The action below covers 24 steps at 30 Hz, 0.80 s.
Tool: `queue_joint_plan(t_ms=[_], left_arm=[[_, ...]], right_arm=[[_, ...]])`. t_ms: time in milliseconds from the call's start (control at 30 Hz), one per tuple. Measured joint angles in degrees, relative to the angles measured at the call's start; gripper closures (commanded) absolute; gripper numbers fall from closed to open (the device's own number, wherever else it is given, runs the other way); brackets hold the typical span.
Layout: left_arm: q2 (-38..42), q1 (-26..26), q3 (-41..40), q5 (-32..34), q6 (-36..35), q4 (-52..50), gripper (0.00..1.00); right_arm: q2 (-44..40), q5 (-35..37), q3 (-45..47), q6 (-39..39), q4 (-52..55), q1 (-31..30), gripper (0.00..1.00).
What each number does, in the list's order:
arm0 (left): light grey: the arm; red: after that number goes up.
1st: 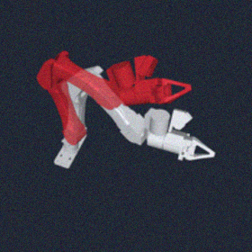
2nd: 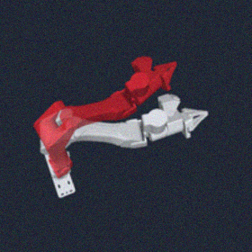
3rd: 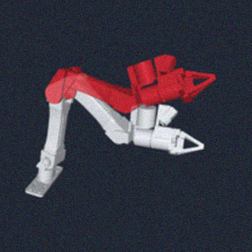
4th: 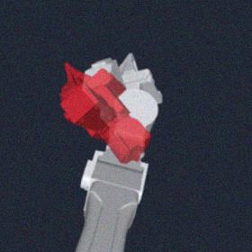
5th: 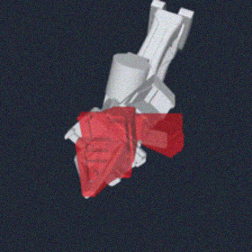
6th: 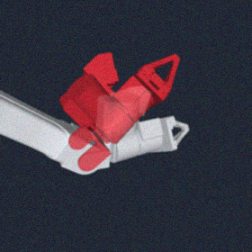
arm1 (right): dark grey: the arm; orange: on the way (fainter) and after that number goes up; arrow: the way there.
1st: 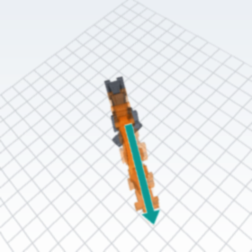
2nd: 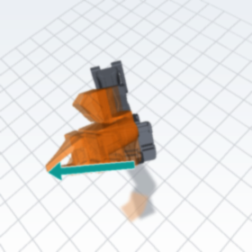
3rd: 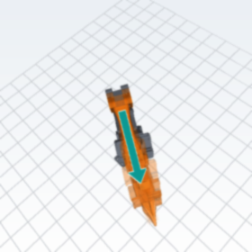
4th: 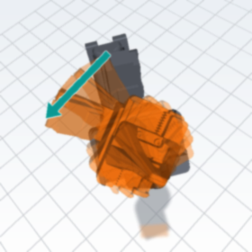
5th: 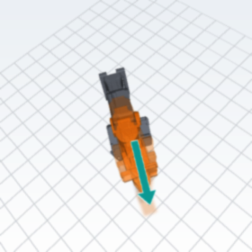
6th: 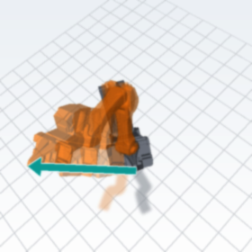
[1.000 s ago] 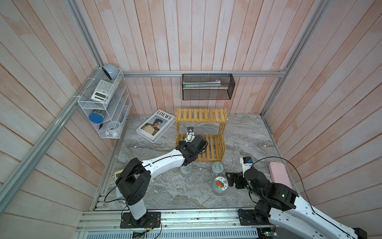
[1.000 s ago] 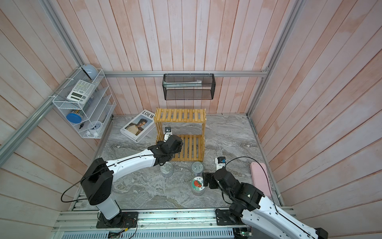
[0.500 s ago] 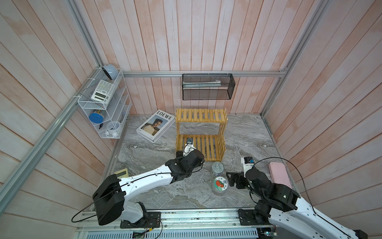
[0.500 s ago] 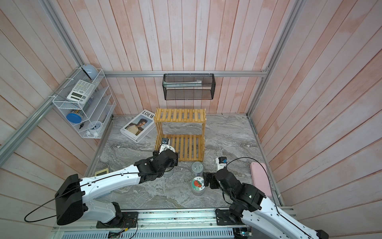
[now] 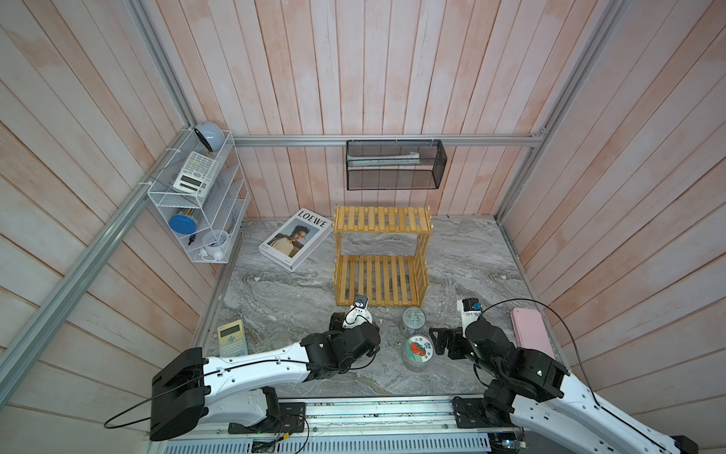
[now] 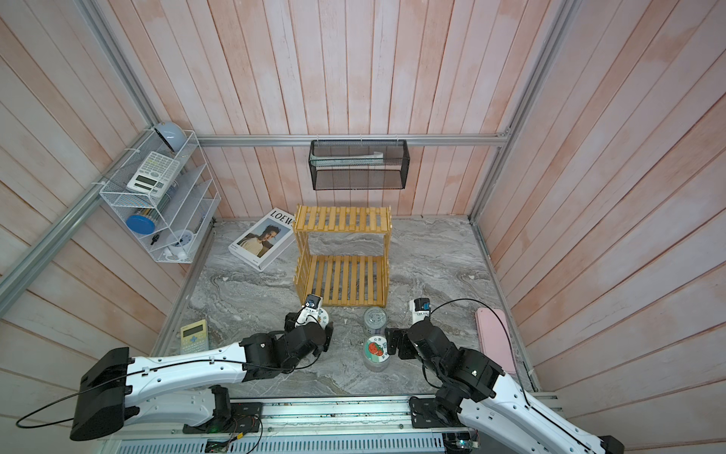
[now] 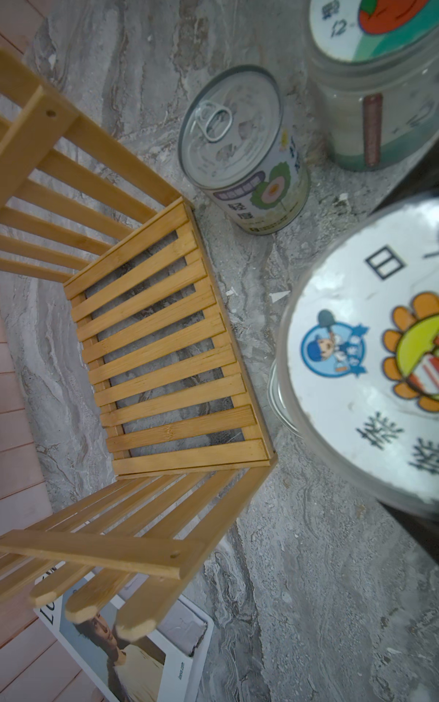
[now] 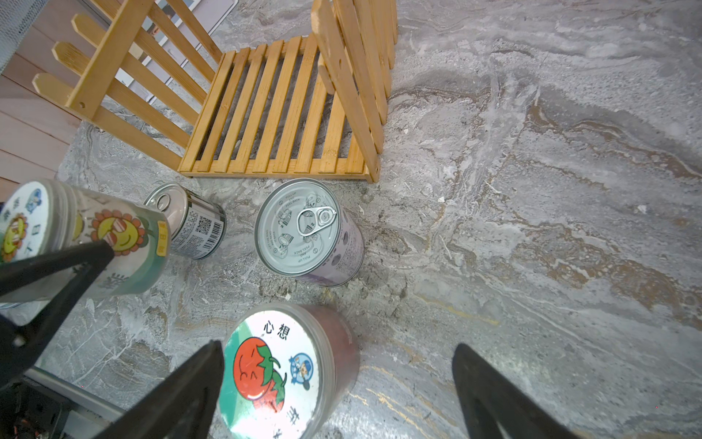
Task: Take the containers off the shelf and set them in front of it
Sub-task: Place the container at the center of the board.
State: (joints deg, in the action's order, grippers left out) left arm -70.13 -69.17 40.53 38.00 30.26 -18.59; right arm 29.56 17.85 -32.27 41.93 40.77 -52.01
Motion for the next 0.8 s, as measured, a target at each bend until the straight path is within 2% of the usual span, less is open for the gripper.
queue_joint_plan(t_ms=[400, 800], left_arm=[[2.4, -5.9, -3.7, 0.4, 1.0, -0.7, 0.45], [2.2, -7.0, -7.2, 0.4, 2.5, -0.3, 0.45]], right_arm=[[-0.5, 0.0, 0.3, 0.0, 0.0, 0.0, 0.02], [-0.7, 0.0, 0.5, 0.0, 0.0, 0.0, 0.02]])
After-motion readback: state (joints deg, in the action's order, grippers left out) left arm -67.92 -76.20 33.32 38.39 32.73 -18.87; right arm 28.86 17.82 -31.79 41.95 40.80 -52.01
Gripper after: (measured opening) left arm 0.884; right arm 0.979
